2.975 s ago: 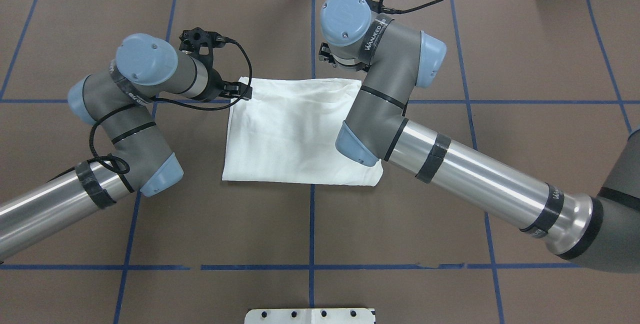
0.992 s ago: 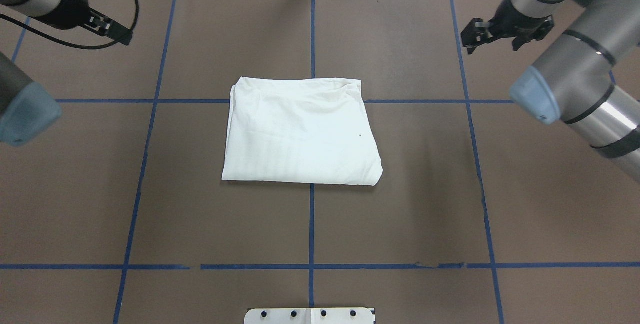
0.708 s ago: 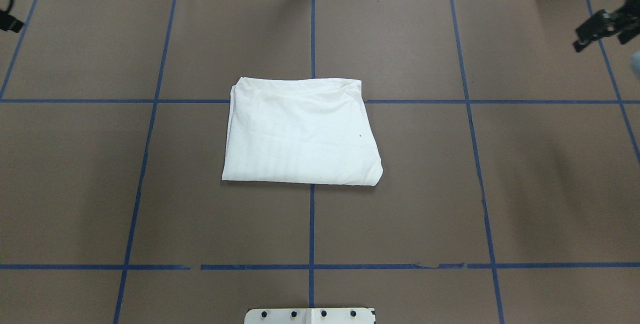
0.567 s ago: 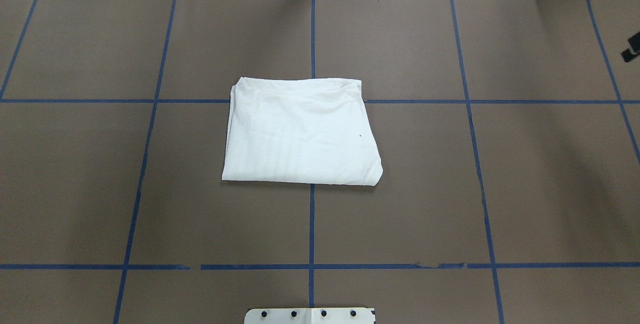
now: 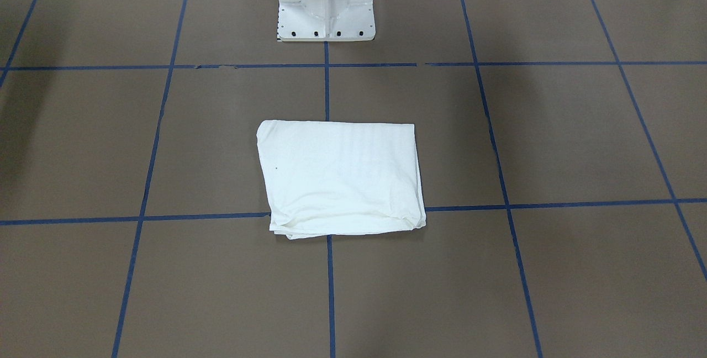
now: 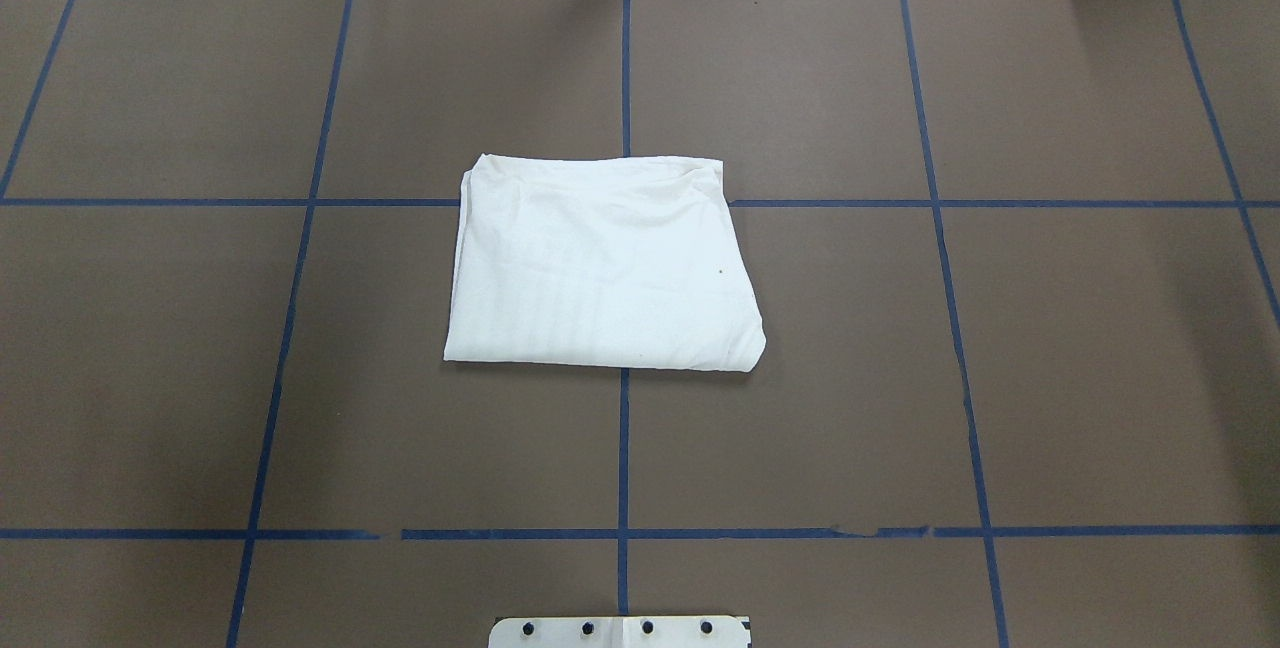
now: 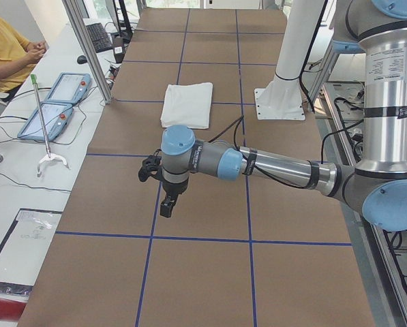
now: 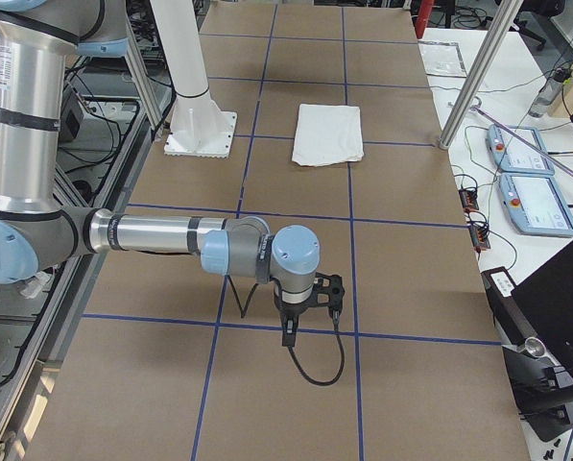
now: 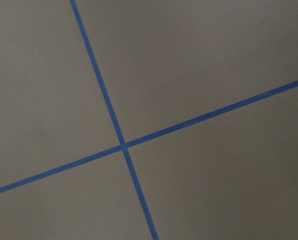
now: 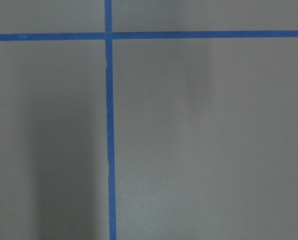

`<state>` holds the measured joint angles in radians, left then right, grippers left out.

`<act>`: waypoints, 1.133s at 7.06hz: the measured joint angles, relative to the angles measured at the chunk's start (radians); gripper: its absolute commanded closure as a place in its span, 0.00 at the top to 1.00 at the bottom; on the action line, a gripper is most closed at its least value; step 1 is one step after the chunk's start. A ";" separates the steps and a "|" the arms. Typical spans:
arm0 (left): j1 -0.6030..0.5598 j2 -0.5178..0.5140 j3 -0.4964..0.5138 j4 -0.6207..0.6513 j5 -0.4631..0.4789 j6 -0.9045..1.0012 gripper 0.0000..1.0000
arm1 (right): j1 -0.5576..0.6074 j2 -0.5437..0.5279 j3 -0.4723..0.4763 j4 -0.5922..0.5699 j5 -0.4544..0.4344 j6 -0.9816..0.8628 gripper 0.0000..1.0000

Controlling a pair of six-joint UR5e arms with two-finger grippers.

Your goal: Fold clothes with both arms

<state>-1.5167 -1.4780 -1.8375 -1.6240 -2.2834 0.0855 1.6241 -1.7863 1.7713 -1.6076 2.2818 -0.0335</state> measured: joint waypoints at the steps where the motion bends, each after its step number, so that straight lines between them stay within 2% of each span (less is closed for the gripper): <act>1: -0.004 0.012 0.001 0.019 -0.024 0.000 1.00 | 0.007 -0.015 0.008 0.014 -0.017 0.003 1.00; 5: -0.012 0.052 0.008 0.051 -0.061 -0.001 1.00 | -0.054 0.057 0.031 -0.057 -0.005 0.025 1.00; 8: -0.014 0.059 -0.005 0.073 -0.054 -0.008 1.00 | -0.058 0.062 0.031 -0.065 0.029 0.026 1.00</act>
<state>-1.5308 -1.4192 -1.8429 -1.5512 -2.3377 0.0779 1.5659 -1.7242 1.8026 -1.6726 2.3112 -0.0073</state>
